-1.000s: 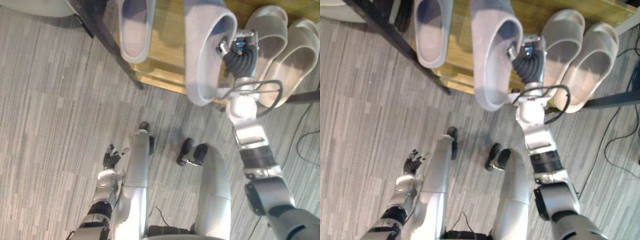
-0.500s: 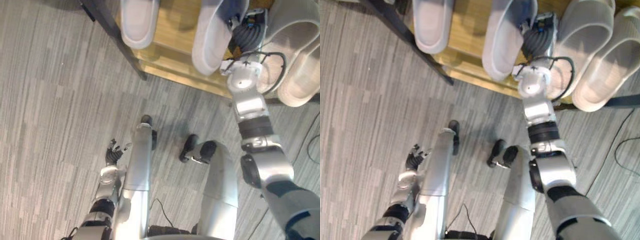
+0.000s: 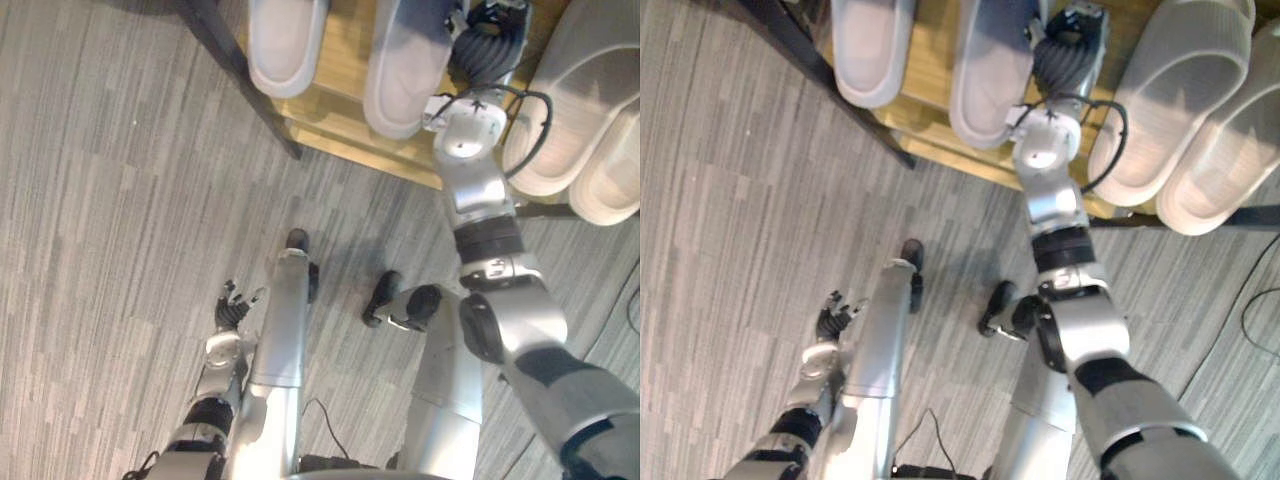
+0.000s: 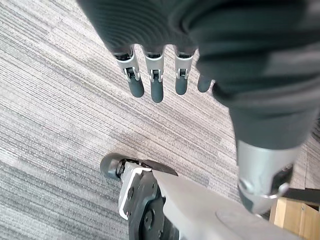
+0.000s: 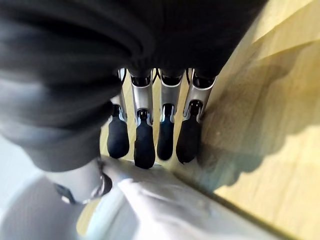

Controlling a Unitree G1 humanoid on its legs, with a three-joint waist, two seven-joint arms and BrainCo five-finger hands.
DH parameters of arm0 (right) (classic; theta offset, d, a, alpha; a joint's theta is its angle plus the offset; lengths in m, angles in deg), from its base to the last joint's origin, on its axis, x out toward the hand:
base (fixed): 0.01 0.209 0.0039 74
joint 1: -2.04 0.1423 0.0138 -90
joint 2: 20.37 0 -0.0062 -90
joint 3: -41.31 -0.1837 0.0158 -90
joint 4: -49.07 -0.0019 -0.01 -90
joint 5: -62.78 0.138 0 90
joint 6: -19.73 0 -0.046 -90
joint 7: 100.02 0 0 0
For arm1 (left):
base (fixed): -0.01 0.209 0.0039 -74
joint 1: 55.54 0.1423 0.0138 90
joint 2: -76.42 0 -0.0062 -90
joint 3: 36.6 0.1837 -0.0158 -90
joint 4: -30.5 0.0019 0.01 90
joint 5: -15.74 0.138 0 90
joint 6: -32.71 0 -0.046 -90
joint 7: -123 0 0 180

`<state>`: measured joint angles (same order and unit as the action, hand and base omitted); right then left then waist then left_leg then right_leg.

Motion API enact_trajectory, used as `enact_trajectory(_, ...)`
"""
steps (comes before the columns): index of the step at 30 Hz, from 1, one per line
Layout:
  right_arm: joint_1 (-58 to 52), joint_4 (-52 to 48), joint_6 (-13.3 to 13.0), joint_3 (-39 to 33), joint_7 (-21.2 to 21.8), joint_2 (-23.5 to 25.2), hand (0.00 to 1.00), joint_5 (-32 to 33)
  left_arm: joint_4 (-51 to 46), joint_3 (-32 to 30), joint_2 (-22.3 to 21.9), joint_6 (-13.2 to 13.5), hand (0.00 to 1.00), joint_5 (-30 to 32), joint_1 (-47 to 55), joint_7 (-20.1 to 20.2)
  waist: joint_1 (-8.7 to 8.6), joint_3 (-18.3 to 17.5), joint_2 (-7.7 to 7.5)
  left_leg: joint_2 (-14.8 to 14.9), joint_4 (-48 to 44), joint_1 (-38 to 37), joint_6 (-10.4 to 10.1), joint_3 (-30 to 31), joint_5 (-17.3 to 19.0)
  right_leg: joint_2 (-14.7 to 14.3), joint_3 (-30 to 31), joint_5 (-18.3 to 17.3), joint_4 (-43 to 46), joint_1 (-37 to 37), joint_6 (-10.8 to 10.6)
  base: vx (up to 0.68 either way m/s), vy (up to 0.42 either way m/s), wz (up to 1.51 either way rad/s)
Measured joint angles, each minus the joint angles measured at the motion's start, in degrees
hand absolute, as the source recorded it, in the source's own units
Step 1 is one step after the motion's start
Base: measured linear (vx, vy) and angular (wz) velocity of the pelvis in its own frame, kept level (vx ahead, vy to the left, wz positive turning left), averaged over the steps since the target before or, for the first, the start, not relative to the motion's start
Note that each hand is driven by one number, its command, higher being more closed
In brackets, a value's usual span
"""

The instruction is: Organize the slippers on the shoe rack

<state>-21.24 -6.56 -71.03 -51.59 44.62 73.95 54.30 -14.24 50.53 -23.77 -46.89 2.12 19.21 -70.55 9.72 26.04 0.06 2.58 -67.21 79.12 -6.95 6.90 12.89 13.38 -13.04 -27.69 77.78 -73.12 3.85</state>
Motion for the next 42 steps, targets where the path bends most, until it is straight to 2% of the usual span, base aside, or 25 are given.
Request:
enact_trajectory(9,-8.0,-7.7,-0.4,-1.2,-0.8,7.4,0.00,1.9,-0.1,-0.4,0.0,-0.2,0.00,0.0,0.1,-0.2,0.09,-1.5,-0.04,1.0,0.7,-2.3,-0.2,-1.1,0.1,-0.8,0.9,0.1,-0.7,1.4,-0.1,-0.02,0.031,-0.05)
enact_trajectory(14,-14.0,-12.7,-0.9,-0.9,-0.8,8.2,0.00,1.8,-0.2,-1.1,0.0,-0.8,0.00,0.1,0.2,-0.1,0.05,-2.4,-0.06,1.8,1.9,-4.5,-0.4,-1.5,0.3,-1.5,1.0,0.4,-2.3,3.4,-0.3,-0.02,0.035,-0.08)
enact_trajectory(21,-16.8,-15.8,-1.6,0.6,-0.6,8.5,0.00,1.7,-0.3,-1.9,-0.3,-0.9,0.00,0.2,0.3,-0.1,0.01,-3.0,-0.01,2.2,2.4,-5.9,-0.6,-1.6,0.4,-2.1,1.0,0.5,-3.3,4.8,-0.2,0.00,0.018,-0.02)
enact_trajectory(26,-19.2,-19.2,-2.2,1.3,-0.2,10.7,0.00,1.7,-0.3,-2.4,-0.4,-1.0,0.00,0.2,0.3,0.0,-0.01,-3.0,-0.02,2.6,3.1,-6.7,-0.6,-1.8,0.6,-2.4,1.0,0.6,-4.1,5.5,-0.4,-0.01,0.036,-0.03)
enact_trajectory(34,-24.4,-19.9,-4.1,4.0,2.7,12.5,0.00,2.4,-0.2,-3.1,-0.6,-1.1,0.00,0.2,0.3,0.0,-0.25,-3.0,-0.02,2.7,3.2,-7.5,-0.7,-1.8,0.9,-2.6,1.0,0.6,-4.5,6.4,-0.5,-0.01,0.020,-0.01)
enact_trajectory(42,-28.1,-19.8,-5.8,6.2,5.7,16.6,0.00,6.9,-0.2,-4.3,-1.1,-1.2,0.00,1.0,0.2,-0.1,-0.46,-3.0,-0.06,2.6,4.7,-8.4,-0.8,-1.9,0.9,-2.6,0.8,0.6,-5.8,7.3,-0.5,0.00,0.004,0.00)
